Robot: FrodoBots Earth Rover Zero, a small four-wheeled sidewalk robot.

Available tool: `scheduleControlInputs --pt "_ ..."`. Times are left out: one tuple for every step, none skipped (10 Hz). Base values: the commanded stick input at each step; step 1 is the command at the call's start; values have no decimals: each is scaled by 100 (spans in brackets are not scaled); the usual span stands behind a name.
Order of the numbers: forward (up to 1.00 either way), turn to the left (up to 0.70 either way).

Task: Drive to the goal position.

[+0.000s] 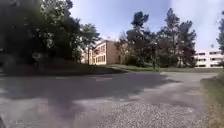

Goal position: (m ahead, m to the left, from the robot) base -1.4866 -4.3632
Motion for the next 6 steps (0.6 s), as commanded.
scheduleControlInputs --pt "70 -35" --pt "70 -35" --pt "70 -35" --pt "70 -35" --pt "70 -35" --pt "70 -35"
